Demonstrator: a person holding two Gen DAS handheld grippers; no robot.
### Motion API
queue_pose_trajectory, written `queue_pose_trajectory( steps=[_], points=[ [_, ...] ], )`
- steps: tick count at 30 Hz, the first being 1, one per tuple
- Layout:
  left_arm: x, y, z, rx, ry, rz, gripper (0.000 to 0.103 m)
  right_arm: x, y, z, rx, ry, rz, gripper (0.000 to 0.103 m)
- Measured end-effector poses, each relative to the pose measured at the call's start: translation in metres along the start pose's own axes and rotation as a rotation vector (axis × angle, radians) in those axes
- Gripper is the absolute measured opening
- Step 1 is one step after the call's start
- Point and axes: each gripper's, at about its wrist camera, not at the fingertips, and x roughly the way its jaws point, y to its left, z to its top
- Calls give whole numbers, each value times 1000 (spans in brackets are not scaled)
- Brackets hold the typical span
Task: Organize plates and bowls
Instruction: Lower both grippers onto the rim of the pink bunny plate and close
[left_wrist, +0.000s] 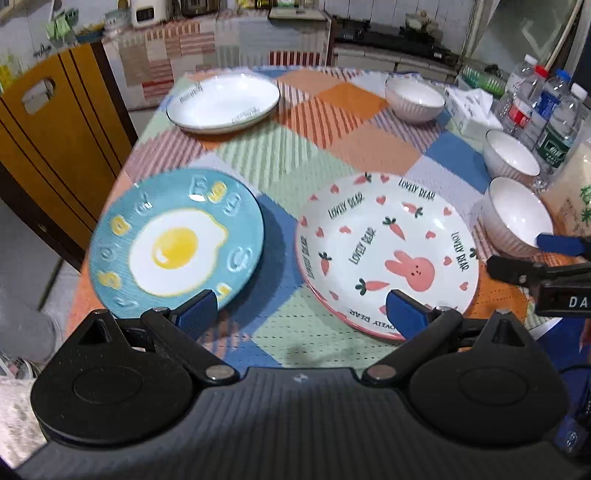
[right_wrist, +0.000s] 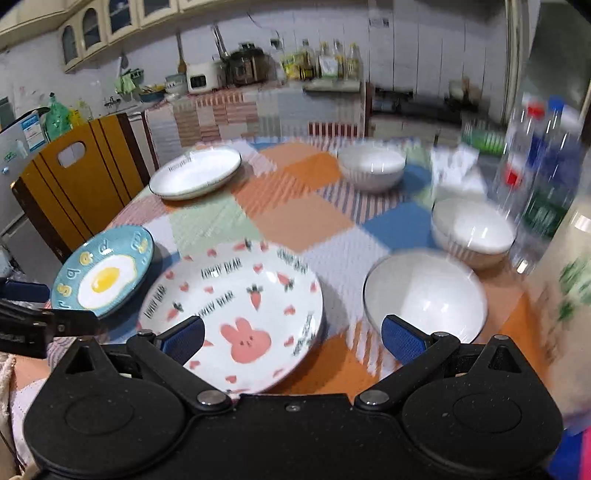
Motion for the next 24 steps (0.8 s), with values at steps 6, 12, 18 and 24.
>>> queue_pose_trajectory(
  steps=[6,12,18,24],
  points=[
    [37,4,-4,-58,78,-22,96,45,-23,-11,108,128,199,91],
    [58,3,-4,-59,103,-23,92,63,-17,-20,-43,90,156,89],
    [70,-2,-5,-41,131,-29,82,63,-15,-21,-133,81,178,84],
    [81,-2,-3,-54,138,-32,64,69,-21,-21,-62,117,255,79]
  ],
)
